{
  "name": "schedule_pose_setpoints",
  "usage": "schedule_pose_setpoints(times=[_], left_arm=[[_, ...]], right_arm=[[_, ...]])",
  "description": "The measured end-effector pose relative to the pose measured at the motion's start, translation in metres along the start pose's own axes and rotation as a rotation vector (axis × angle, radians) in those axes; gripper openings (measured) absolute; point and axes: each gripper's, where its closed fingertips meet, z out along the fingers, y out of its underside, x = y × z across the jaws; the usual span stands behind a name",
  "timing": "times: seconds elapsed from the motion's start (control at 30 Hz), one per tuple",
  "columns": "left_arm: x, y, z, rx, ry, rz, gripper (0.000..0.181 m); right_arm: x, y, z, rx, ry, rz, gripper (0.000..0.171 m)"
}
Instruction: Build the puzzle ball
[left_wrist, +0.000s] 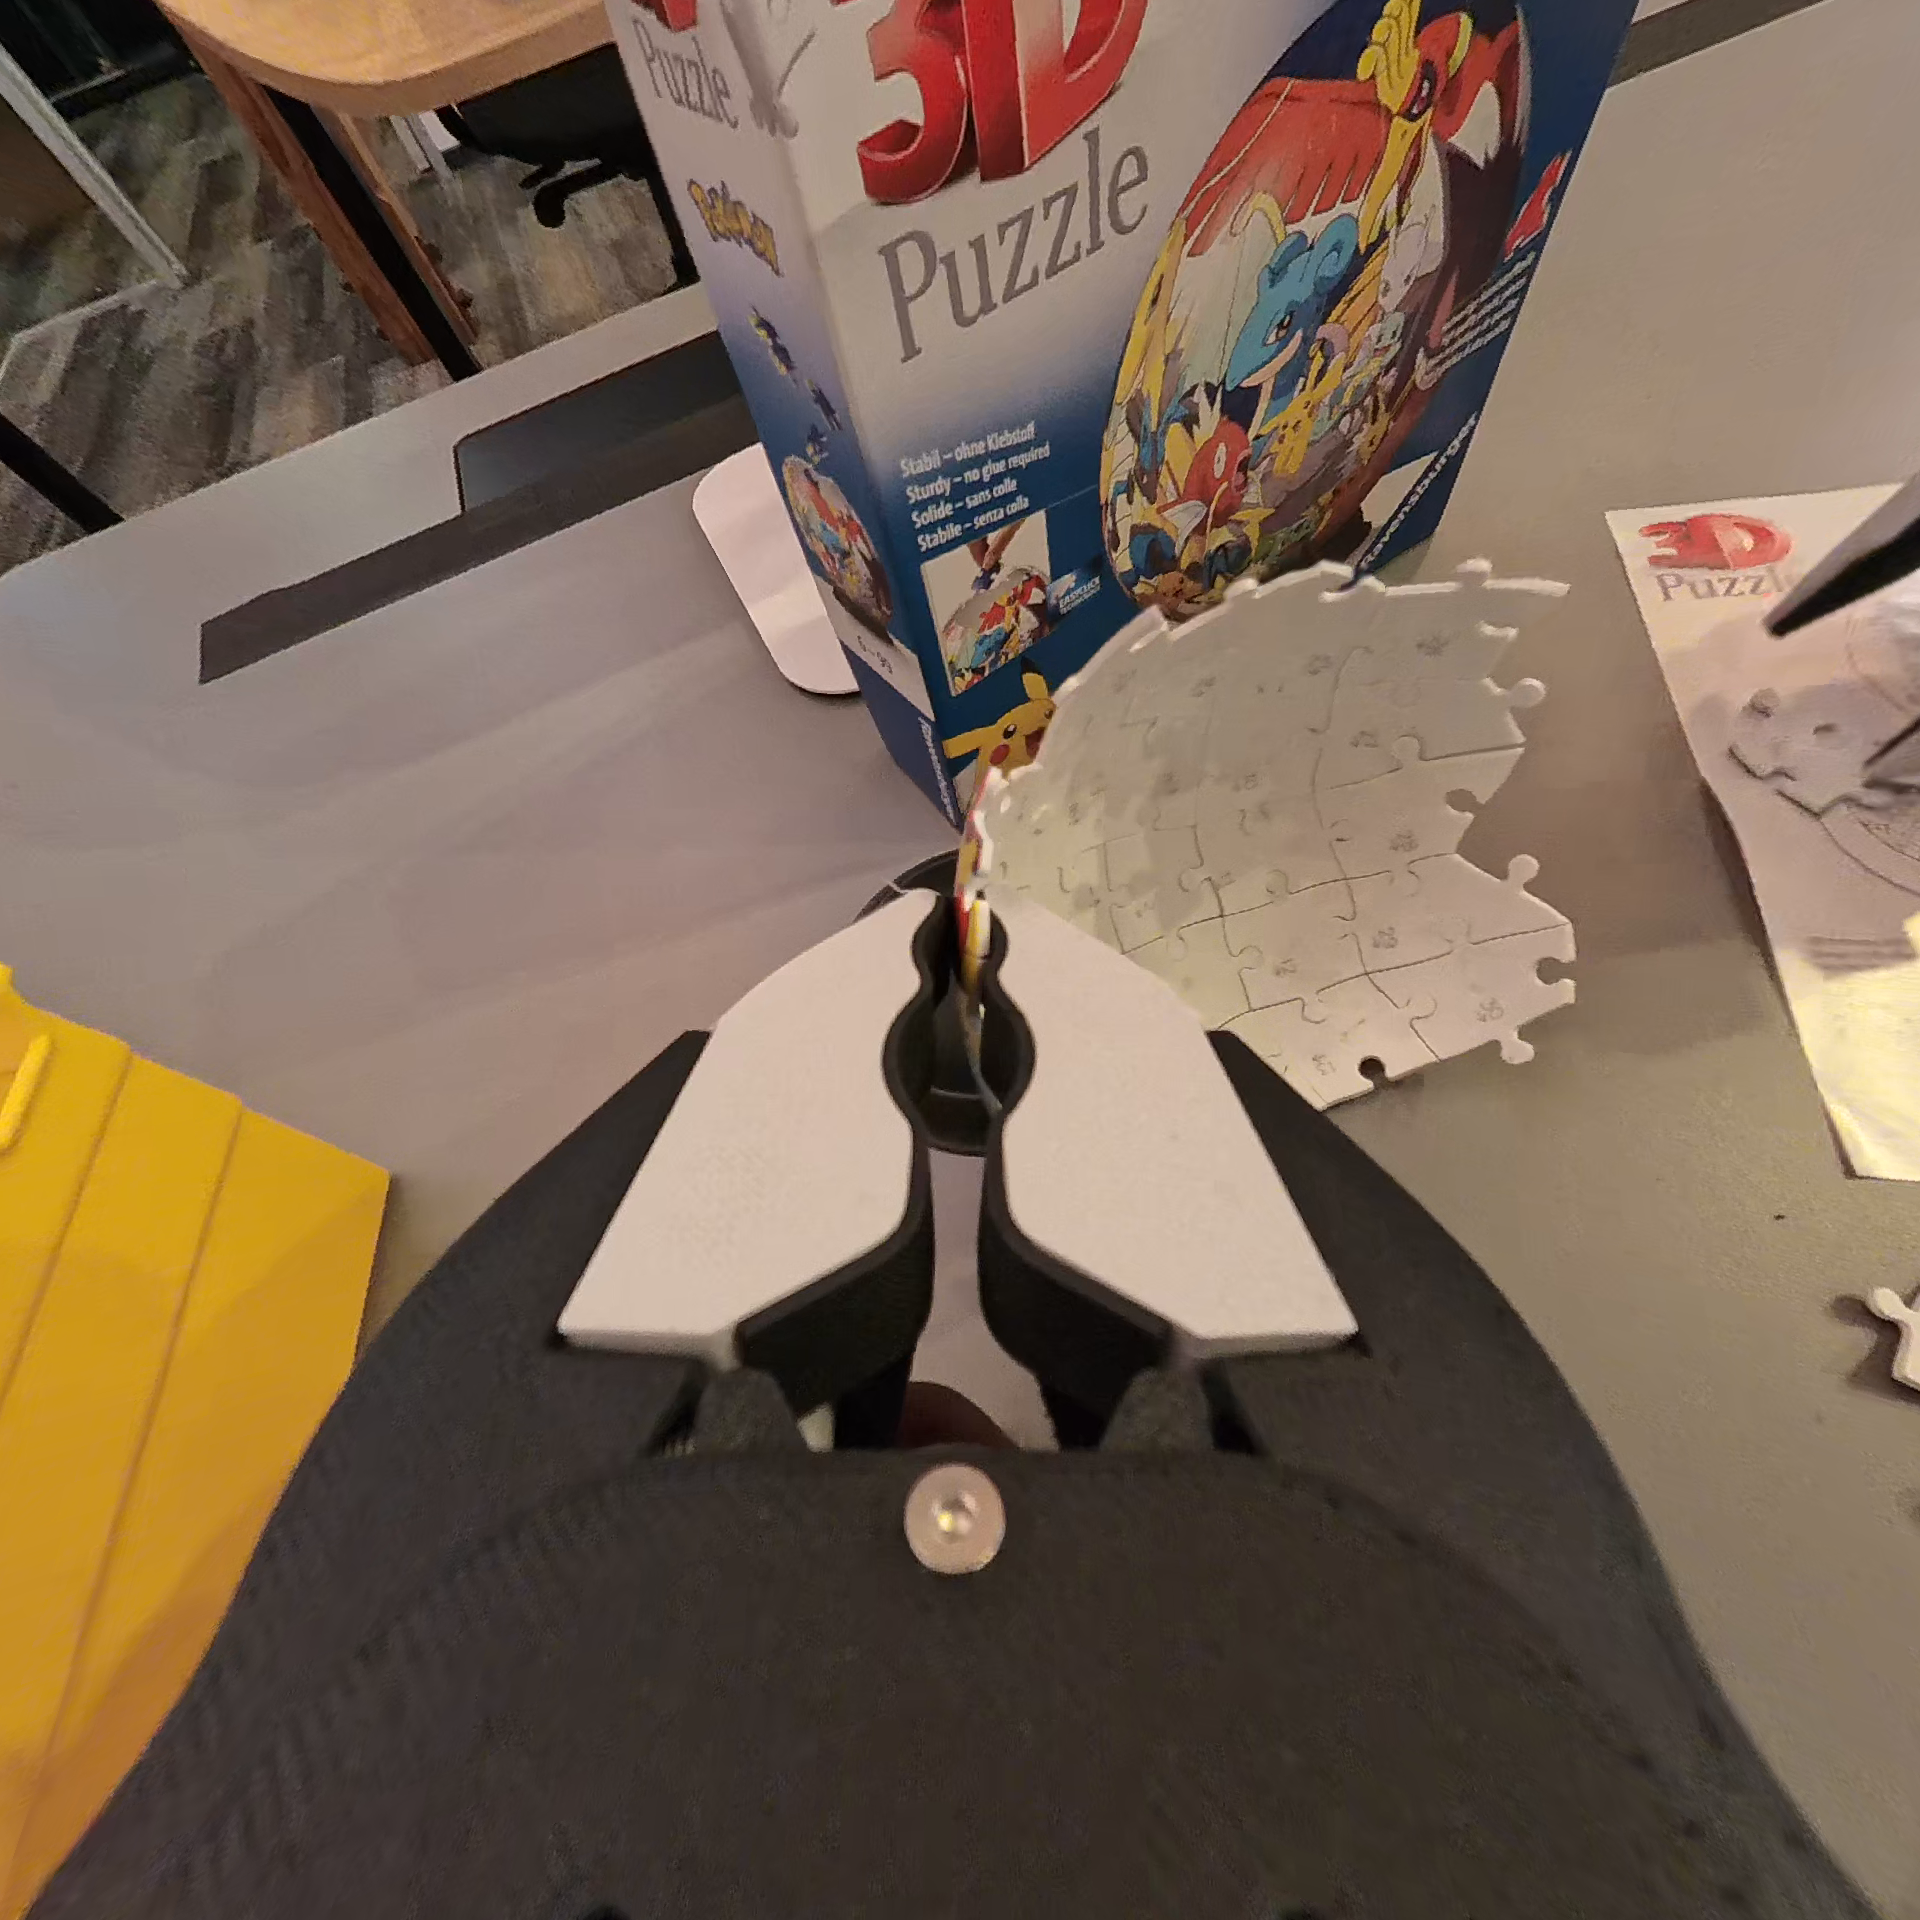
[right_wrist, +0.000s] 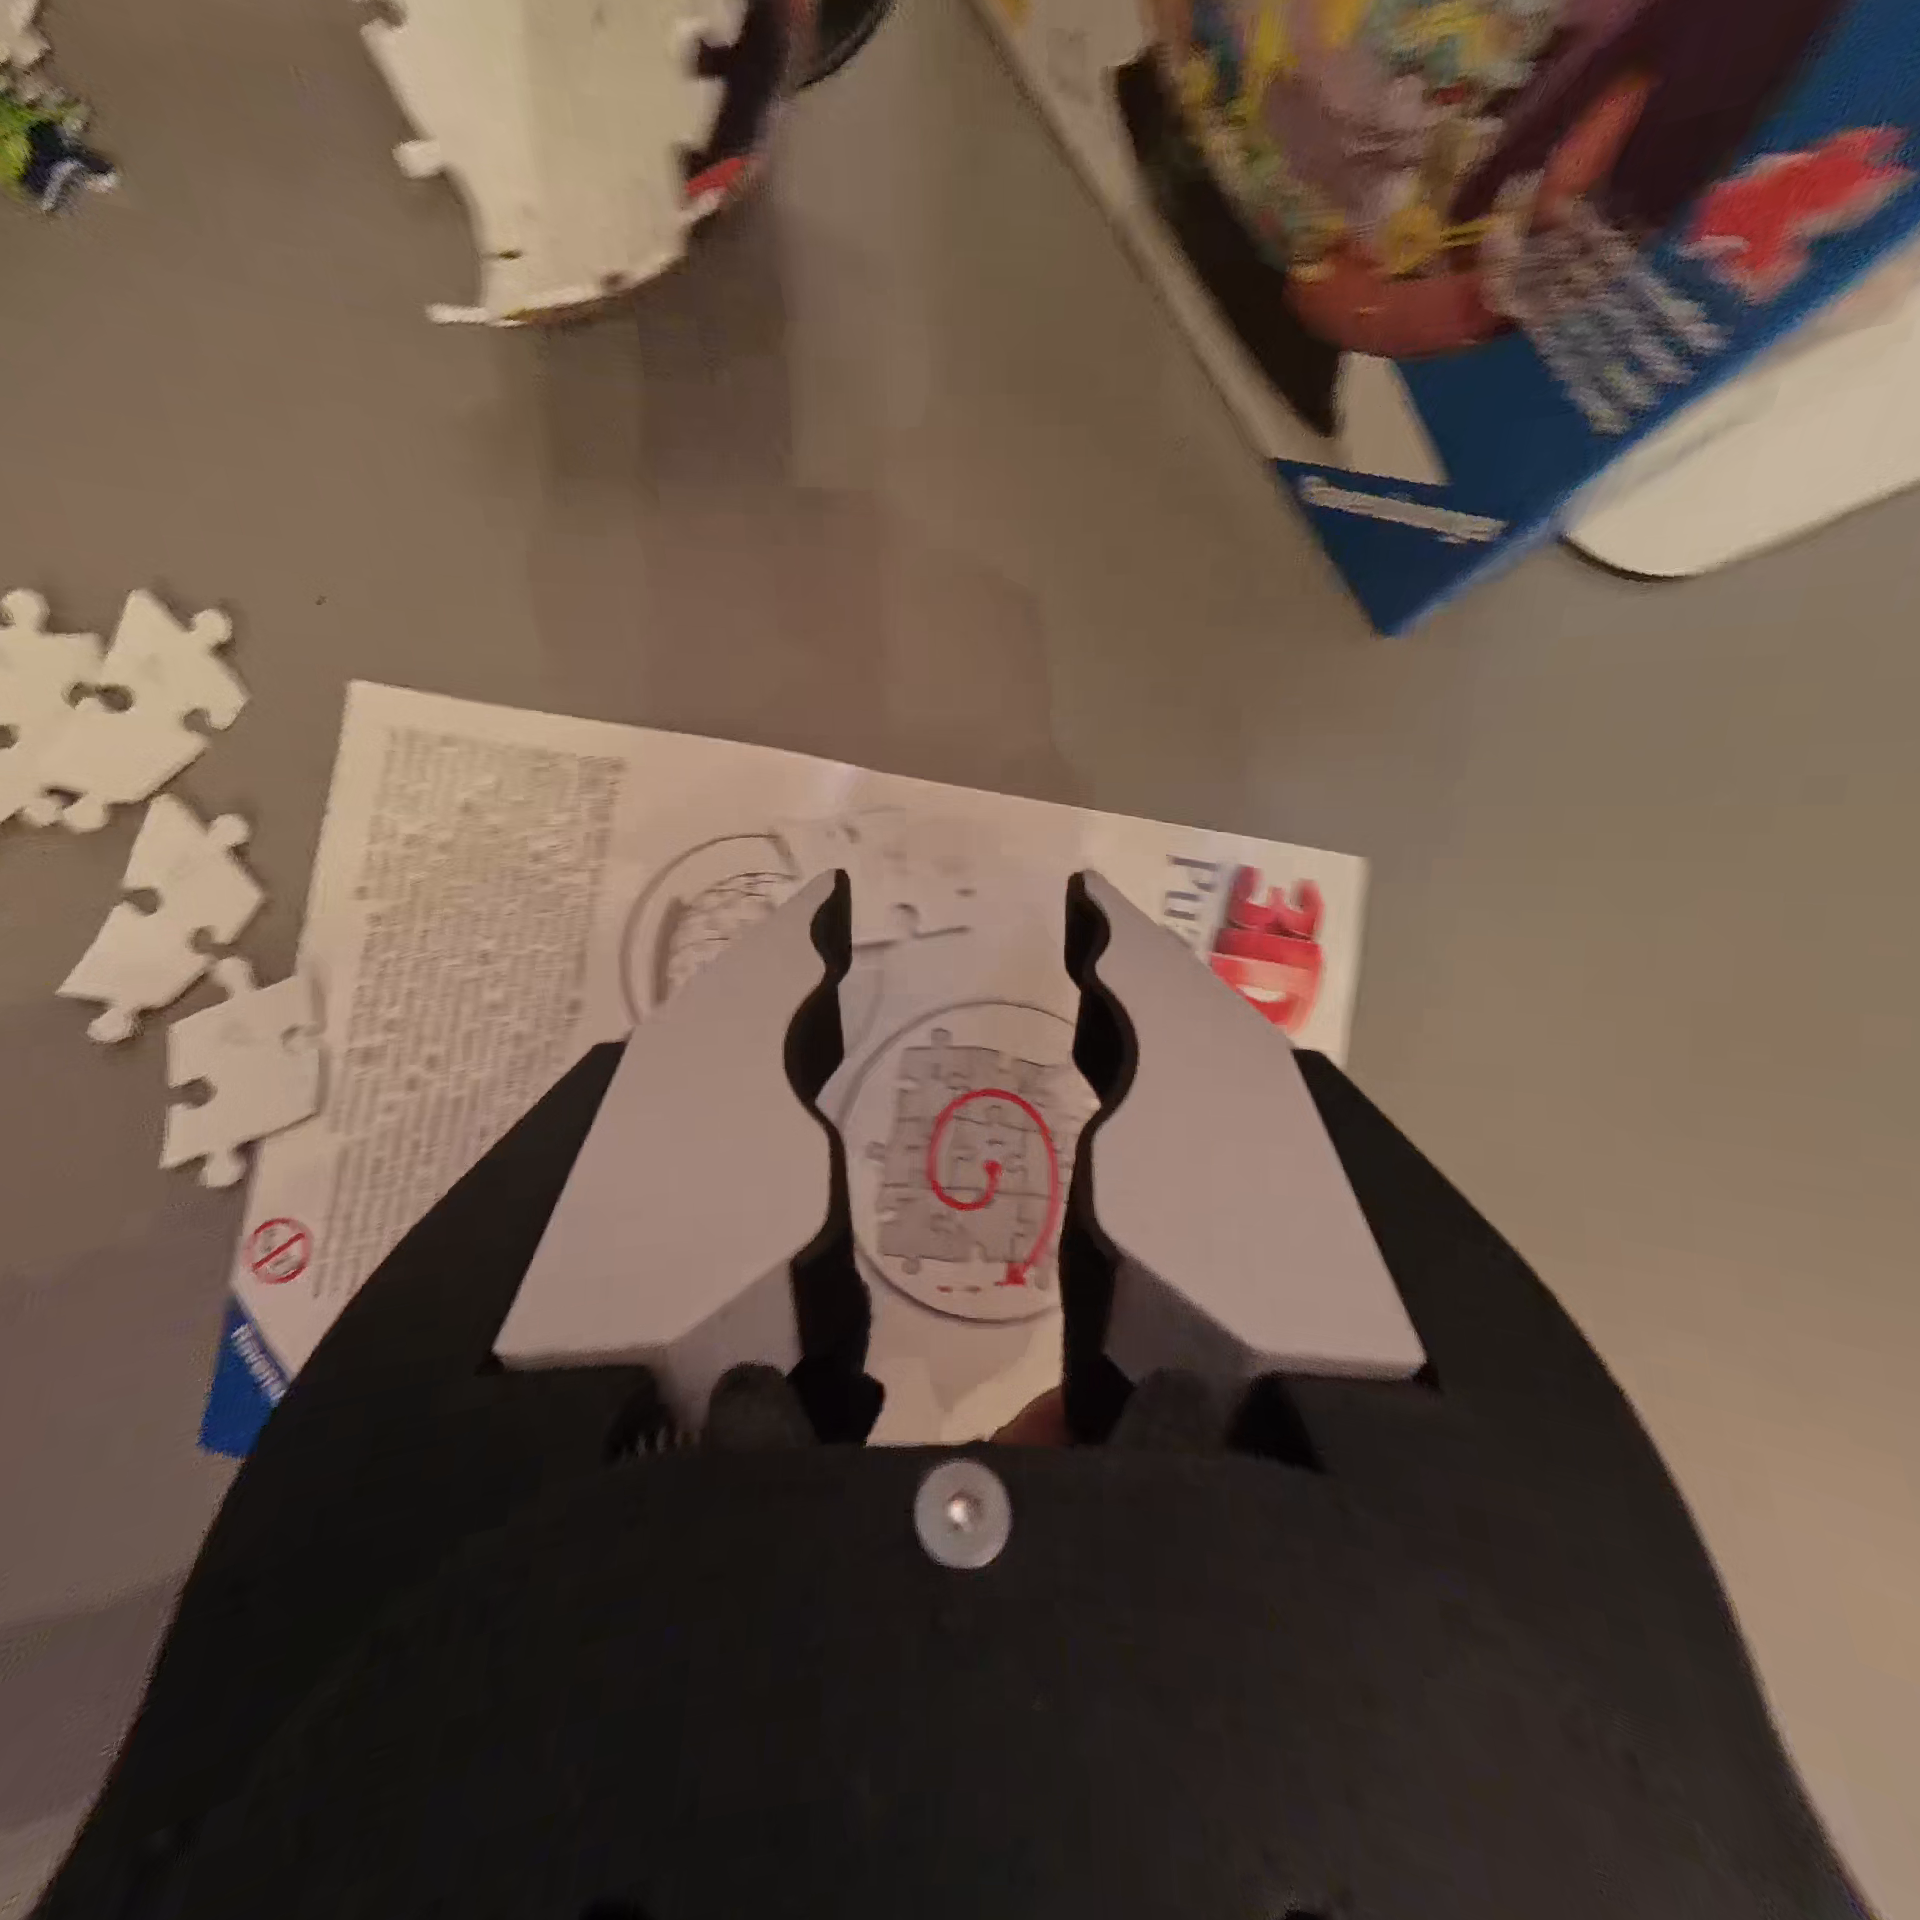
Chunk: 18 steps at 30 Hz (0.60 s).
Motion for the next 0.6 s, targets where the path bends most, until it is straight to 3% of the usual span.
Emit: schedule_pose_setpoints(times=[0.13,0.37,0.6], left_arm=[[0.001,-0.001,-0.001,0.005,-0.001,0.007,0.002],[0.002,0.000,0.000,0.004,0.001,0.012,0.002],[0.001,-0.001,0.000,0.006,0.000,0.009,0.002]], right_arm=[[-0.009,0.005,0.006,-0.012,-0.059,-0.013,0.042],[-0.014,0.001,0.006,0.048,-0.125,0.035,0.016],[-0.023,-0.020,-0.007,0.136,-0.158,0.058,0.001]])
